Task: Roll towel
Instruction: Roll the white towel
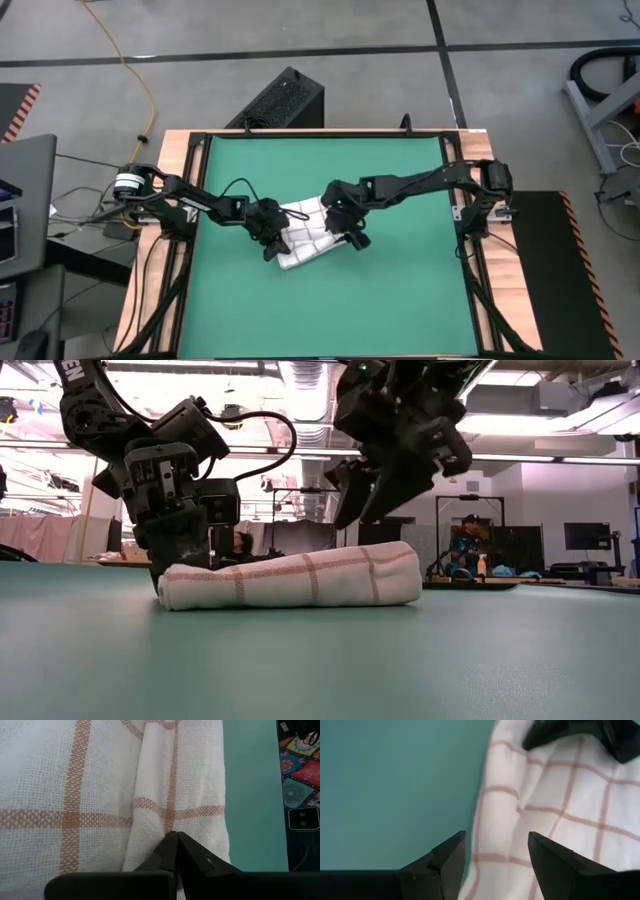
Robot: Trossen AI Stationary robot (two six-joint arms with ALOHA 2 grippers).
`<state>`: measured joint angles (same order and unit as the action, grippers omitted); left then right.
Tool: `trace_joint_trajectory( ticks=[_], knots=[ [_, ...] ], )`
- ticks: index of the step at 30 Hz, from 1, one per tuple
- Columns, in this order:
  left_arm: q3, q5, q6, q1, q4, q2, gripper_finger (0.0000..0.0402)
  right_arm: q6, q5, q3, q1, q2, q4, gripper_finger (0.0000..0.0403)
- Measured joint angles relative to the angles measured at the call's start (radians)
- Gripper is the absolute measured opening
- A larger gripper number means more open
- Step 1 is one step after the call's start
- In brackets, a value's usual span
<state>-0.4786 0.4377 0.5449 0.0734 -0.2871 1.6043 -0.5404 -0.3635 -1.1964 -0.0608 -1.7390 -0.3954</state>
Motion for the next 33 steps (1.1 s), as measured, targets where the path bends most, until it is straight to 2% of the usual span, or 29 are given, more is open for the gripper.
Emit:
trace_joint_trajectory(
  ticks=[4, 8, 14, 16, 24, 27, 29, 31, 33],
  knots=[
    [0.0, 0.0, -0.002, 0.0, 0.0, 0.0, 0.0, 0.023, 0.084, 0.035, 0.019, 0.001, 0.003, 0.0234],
    [0.0, 0.0, -0.007, 0.0, 0.0, 0.0, 0.0, 0.06, 0.098, 0.083, 0.04, 0.0, 0.026, 0.0234],
    [0.0, 0.0, -0.007, 0.001, -0.002, 0.0, 0.0, 0.069, 0.228, 0.128, 0.065, 0.0, 0.095, 0.0233],
    [0.0, 0.001, -0.007, 0.001, -0.002, 0.0, 0.0, 0.069, 0.238, 0.133, 0.065, 0.0, 0.102, 0.0224],
    [0.0, 0.001, 0.002, 0.002, -0.015, 0.0, 0.0, 0.027, 0.255, 0.137, 0.068, 0.0, 0.076, 0.0122],
    [0.0, -0.001, 0.02, 0.002, -0.024, 0.0, 0.0, 0.038, 0.25, 0.135, 0.067, 0.0, 0.067, 0.0067],
    [0.0, 0.004, 0.024, 0.002, -0.025, 0.0, 0.0, 0.042, 0.202, 0.117, 0.056, 0.0, 0.019, 0.0025],
    [0.0, 0.013, 0.025, 0.003, -0.026, 0.0, 0.0, 0.068, 0.141, 0.102, 0.042, 0.0, -0.016, 0.0018],
    [0.0, 0.018, 0.027, 0.003, -0.026, 0.0, 0.0, 0.133, 0.124, 0.101, 0.025, 0.001, -0.013, 0.002]
  ],
)
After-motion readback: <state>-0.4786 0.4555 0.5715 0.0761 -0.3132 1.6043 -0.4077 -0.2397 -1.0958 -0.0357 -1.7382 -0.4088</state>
